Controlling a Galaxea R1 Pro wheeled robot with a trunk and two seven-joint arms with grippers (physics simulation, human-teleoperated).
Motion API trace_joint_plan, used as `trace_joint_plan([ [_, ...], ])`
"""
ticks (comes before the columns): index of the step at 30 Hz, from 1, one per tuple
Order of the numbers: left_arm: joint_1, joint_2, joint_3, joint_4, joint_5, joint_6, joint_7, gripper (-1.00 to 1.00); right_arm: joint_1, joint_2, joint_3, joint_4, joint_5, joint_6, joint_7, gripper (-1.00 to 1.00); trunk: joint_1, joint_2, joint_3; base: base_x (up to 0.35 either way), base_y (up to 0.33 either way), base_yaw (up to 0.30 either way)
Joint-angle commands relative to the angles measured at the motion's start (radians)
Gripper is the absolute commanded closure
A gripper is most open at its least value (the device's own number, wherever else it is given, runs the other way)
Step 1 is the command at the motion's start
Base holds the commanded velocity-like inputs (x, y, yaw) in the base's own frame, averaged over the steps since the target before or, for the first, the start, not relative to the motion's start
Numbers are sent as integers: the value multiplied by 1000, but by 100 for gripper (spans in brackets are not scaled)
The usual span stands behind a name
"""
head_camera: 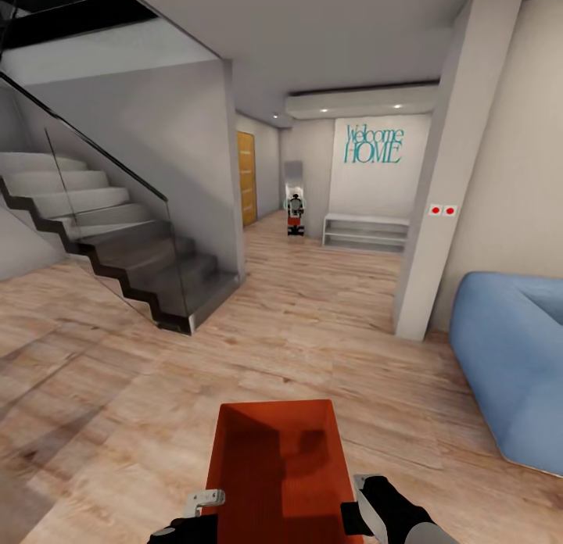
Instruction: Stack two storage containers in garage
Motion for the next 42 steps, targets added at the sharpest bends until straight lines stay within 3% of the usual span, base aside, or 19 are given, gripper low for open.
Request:
trace_joint_plan([
  [1,-1,2,-21,-6,16,-44,4,100,0,-15,22,2,-21,19,-4,100,1,-1,-1,343,0,0],
  [42,-1,2,-21,-5,16,-46,4,100,0,-15,22,2,-21,19,-4,100,1,-1,-1,343,0,0],
])
